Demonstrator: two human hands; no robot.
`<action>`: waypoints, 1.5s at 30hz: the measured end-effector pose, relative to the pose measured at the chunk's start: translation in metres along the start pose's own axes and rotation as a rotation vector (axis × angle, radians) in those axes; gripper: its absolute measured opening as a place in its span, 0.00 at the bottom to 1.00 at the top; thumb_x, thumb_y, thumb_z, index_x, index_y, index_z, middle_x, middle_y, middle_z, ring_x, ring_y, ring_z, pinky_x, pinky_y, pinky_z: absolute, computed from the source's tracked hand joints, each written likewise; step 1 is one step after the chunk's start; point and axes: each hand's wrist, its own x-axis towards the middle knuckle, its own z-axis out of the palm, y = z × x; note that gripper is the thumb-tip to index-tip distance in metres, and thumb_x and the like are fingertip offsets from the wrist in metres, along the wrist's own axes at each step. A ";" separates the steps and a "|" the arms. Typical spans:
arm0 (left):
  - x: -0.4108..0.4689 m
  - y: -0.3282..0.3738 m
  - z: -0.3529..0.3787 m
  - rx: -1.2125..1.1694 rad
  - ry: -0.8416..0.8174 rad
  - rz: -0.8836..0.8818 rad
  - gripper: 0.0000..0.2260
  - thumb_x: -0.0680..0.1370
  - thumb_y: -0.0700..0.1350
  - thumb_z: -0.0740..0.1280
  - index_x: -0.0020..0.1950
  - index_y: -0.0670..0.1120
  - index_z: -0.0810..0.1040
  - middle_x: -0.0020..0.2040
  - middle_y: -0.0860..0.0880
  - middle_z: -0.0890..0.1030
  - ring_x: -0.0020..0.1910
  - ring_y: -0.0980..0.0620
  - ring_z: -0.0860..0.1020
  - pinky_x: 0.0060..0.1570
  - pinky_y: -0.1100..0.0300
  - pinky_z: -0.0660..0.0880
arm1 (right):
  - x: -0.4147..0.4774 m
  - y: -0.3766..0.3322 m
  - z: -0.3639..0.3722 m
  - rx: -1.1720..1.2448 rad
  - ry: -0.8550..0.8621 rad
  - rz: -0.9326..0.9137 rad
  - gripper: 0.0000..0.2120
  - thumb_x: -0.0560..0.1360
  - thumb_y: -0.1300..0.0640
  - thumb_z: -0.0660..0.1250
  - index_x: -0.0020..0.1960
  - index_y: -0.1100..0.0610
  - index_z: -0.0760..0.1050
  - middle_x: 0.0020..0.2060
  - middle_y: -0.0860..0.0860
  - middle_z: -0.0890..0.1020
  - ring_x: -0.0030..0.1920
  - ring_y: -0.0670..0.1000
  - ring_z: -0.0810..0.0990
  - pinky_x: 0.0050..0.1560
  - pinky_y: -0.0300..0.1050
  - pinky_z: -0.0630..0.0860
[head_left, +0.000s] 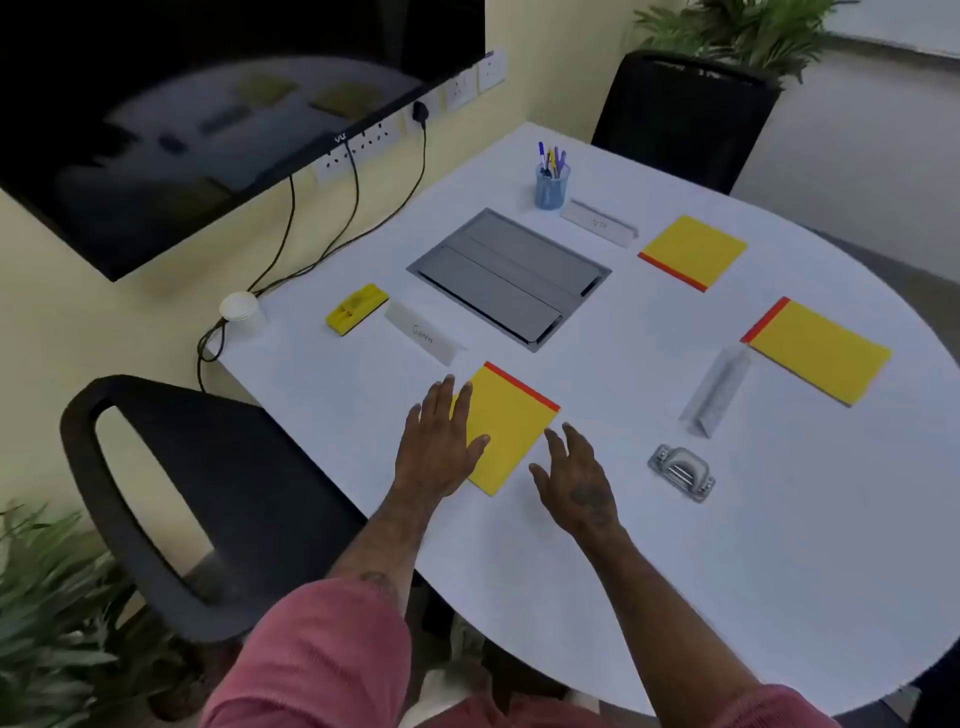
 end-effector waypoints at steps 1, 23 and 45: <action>0.010 -0.008 0.003 0.006 -0.042 0.002 0.34 0.82 0.61 0.55 0.81 0.45 0.51 0.81 0.41 0.53 0.79 0.43 0.54 0.73 0.44 0.60 | 0.007 -0.008 0.005 0.041 -0.022 0.043 0.29 0.81 0.45 0.58 0.78 0.56 0.58 0.77 0.58 0.59 0.77 0.57 0.58 0.70 0.54 0.67; 0.122 -0.069 0.100 -0.419 -0.520 -0.236 0.35 0.80 0.54 0.66 0.79 0.40 0.55 0.79 0.41 0.58 0.77 0.41 0.59 0.72 0.47 0.61 | 0.096 -0.065 0.085 0.714 -0.025 0.891 0.31 0.79 0.49 0.65 0.75 0.63 0.60 0.70 0.61 0.69 0.70 0.61 0.68 0.67 0.52 0.67; 0.132 -0.067 0.115 -0.791 -0.439 -0.478 0.19 0.80 0.50 0.65 0.67 0.40 0.73 0.65 0.39 0.70 0.61 0.39 0.74 0.60 0.50 0.72 | 0.095 -0.030 0.096 1.150 0.110 1.109 0.22 0.77 0.55 0.69 0.69 0.61 0.72 0.62 0.56 0.79 0.62 0.58 0.77 0.65 0.58 0.73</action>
